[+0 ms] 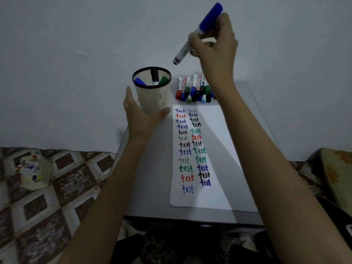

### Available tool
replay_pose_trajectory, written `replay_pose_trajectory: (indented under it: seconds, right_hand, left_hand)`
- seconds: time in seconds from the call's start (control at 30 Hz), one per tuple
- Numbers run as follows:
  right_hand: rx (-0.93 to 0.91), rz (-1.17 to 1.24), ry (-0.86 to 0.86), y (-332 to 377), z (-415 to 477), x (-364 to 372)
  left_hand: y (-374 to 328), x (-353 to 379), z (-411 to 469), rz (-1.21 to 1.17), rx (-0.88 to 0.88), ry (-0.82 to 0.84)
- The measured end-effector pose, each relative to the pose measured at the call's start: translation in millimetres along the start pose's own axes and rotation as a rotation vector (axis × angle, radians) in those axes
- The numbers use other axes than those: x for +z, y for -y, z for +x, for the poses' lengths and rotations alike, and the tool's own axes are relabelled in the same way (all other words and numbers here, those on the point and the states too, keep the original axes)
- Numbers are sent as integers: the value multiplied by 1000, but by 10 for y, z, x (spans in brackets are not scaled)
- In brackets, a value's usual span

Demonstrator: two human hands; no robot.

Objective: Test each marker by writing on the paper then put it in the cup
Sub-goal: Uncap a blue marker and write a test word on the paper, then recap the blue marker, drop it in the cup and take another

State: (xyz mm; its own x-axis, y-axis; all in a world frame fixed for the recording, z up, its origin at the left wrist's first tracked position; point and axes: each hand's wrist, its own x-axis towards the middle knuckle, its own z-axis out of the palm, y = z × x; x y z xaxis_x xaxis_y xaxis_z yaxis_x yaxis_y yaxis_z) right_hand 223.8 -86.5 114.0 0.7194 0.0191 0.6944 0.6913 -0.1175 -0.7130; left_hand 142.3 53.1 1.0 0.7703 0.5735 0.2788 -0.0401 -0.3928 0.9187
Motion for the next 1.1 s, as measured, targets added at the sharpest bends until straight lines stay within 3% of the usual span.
replay_pose_trajectory:
  seconds: [0.13, 0.3, 0.37, 0.57, 0.9, 1.0, 1.1]
  right_hand:
    - [19, -82, 84, -163, 62, 277]
    - [37, -419, 355, -292, -42, 395]
    - [71, -408, 417, -297, -73, 406]
    - [164, -100, 389, -195, -131, 364]
    - [271, 78, 292, -287, -148, 213]
    - [376, -8, 159, -533, -147, 65]
    - [476, -357, 76, -882, -168, -135]
  left_hand:
    - [46, 132, 313, -37, -2, -35]
    - [79, 173, 384, 9, 122, -48]
    - [60, 170, 305, -12, 183, -64]
    - [154, 160, 107, -72, 418, -78]
    - [193, 90, 62, -158, 323, -70]
    - [242, 71, 91, -179, 248, -33]
    - [273, 65, 116, -186, 204, 7]
